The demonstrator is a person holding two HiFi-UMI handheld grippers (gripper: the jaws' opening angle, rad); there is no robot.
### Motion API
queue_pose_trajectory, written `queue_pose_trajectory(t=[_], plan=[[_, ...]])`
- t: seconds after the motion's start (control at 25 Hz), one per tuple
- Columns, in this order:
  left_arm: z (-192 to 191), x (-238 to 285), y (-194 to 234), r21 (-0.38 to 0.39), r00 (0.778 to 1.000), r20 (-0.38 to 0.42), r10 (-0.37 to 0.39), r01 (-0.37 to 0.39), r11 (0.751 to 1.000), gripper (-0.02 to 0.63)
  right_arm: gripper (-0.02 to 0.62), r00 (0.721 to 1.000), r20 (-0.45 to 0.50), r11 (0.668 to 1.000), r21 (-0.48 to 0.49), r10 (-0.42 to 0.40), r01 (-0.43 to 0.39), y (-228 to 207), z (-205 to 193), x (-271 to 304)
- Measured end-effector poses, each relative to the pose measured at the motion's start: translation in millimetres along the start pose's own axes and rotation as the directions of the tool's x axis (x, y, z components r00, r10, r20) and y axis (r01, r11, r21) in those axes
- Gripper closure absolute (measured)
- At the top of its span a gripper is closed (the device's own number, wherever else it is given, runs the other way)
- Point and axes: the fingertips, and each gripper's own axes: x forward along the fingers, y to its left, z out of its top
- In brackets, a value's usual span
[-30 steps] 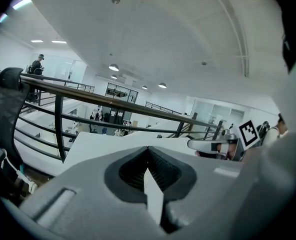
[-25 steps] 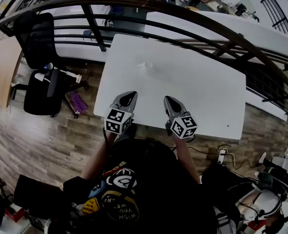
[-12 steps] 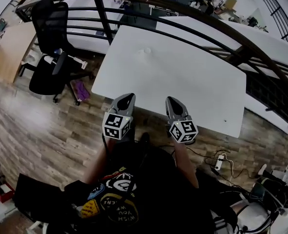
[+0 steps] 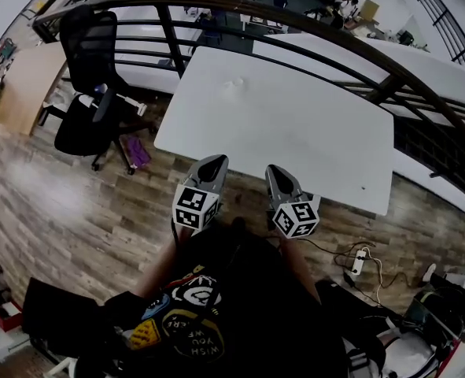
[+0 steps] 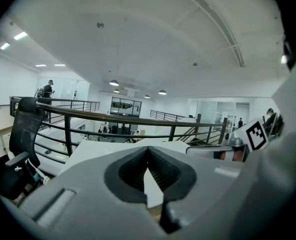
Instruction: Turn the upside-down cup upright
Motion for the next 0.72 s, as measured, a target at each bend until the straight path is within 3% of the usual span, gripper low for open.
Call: queue_pose_trajectory(t=[0.12, 0.36, 0.72], plan=[[5, -13, 4, 0.026, 1.0, 0.016, 0.003, -0.004, 1.0, 0.601, 0.6, 1.0, 0.008, 1.0, -0.026, 0.006, -0.006, 13, 7, -1], [-2, -41, 12, -0.022, 1.0, 0.008, 0.015, -0.015, 1.0, 0.601, 0.6, 0.999, 0.026, 0.999, -0.034, 0.021, -0.02, 33, 16, -4], [-7, -47, 18, -0.017, 1.0, 0.012, 0.01, -0.01, 1.0, 0.601, 0.6, 0.999, 0.027, 0.999, -0.033, 0.037, -0.037, 50, 15, 2]])
